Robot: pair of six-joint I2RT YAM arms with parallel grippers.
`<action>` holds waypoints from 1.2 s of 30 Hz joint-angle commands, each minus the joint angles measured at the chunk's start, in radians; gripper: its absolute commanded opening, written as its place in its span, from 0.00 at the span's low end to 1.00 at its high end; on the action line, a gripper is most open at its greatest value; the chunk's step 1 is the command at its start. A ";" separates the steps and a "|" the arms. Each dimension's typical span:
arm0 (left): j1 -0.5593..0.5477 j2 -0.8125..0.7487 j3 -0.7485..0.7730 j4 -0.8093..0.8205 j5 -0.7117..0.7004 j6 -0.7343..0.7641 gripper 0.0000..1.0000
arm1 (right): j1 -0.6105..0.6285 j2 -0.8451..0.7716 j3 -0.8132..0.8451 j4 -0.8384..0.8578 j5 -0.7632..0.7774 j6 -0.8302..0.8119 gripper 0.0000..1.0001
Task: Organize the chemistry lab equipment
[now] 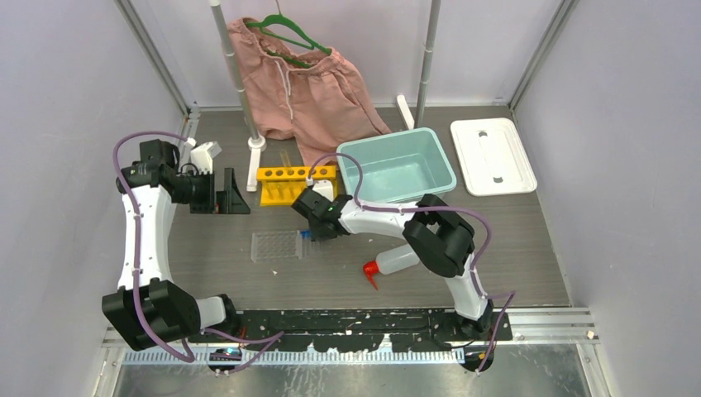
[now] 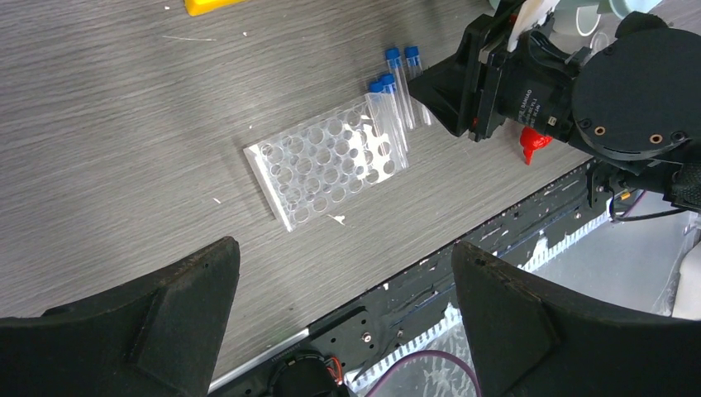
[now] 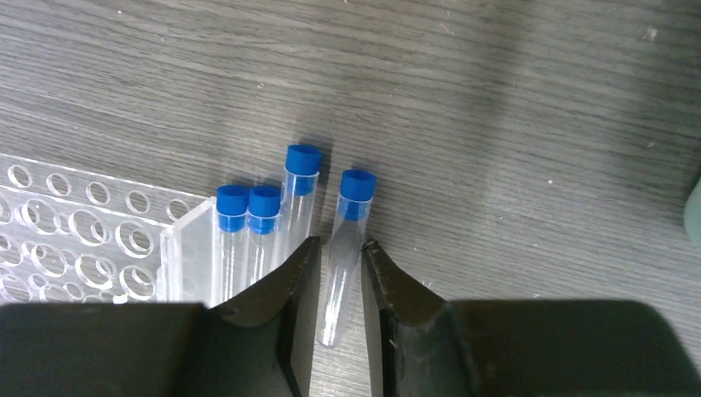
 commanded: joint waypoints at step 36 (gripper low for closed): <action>0.002 -0.084 -0.009 -0.112 0.313 0.085 0.78 | 0.112 -0.141 0.327 0.349 -0.048 0.131 0.01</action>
